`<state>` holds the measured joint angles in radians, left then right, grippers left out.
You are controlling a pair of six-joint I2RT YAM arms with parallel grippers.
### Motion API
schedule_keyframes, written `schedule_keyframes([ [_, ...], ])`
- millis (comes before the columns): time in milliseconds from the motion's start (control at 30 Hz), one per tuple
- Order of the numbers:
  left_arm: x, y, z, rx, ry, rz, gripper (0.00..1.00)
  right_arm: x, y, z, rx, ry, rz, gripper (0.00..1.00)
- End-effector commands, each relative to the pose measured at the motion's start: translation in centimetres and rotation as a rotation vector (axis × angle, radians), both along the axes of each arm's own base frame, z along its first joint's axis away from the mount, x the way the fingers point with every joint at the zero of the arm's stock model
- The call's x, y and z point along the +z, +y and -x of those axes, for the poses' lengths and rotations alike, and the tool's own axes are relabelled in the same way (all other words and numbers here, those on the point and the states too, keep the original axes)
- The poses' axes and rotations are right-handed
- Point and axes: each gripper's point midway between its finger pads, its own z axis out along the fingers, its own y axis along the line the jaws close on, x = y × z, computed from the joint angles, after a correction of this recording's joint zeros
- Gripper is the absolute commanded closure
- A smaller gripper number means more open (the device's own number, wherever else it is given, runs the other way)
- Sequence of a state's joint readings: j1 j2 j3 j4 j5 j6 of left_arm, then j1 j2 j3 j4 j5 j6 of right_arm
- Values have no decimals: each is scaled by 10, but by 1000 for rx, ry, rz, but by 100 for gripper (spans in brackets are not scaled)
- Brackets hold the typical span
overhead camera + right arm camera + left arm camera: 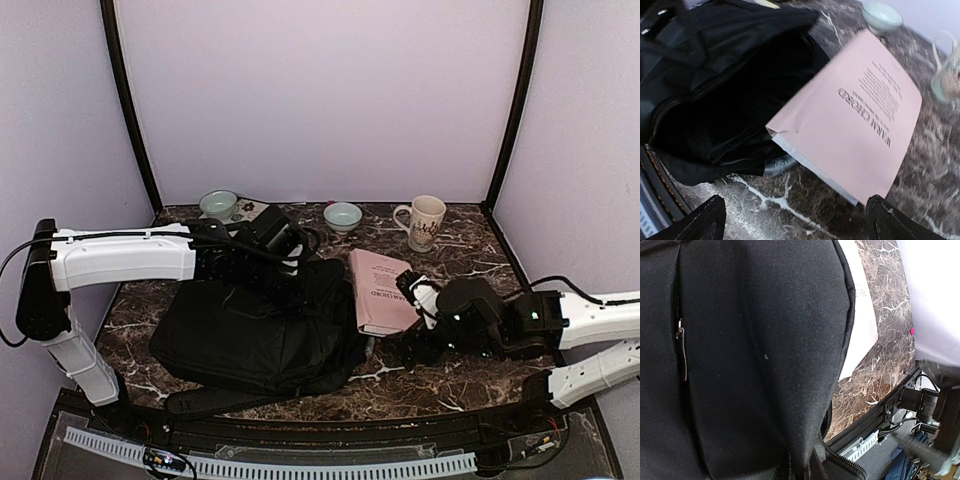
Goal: Pack the student bag
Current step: Pick up the book from the center of the board.
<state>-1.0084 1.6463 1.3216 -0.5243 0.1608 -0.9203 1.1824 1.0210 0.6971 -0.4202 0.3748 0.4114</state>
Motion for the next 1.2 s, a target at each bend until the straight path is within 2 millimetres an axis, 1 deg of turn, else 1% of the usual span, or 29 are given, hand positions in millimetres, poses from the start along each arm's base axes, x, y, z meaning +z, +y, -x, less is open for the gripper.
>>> schedule_keyframes([
  [0,32,-19,0,-31,-47,98,100,15,8,-4,114,-415,101,1],
  [67,32,-19,0,-30,-48,98,100,9,6,-7,123,-494,129,0],
  [133,33,-18,0,-25,-49,100,100,-1,-1,-13,116,-555,211,0],
  [200,32,-17,0,-23,-48,96,100,-7,1,-16,149,-616,264,0],
  [267,32,-17,0,-21,-48,99,100,-15,11,-16,202,-639,308,0],
  [333,31,-17,0,-21,-48,97,100,-30,15,-19,233,-657,393,0],
  [367,33,-17,0,-19,-49,99,100,-38,14,-22,234,-669,451,0],
  [400,34,-16,-1,-17,-51,99,100,-43,12,-26,225,-686,492,0],
  [467,34,-15,0,-15,-53,97,100,-58,10,-29,243,-695,564,0],
  [567,34,-11,1,-14,-55,88,100,-67,9,-33,237,-700,590,0],
  [767,32,-5,3,-5,-53,83,100,-75,5,-44,181,-756,650,0],
  [833,32,-5,4,-9,-50,82,100,-69,6,-48,135,-797,640,0],
  [900,32,-6,4,-12,-48,81,100,-76,5,-49,135,-816,667,0],
  [1167,32,-5,5,-20,-44,68,100,-67,4,-63,63,-890,666,0],
])
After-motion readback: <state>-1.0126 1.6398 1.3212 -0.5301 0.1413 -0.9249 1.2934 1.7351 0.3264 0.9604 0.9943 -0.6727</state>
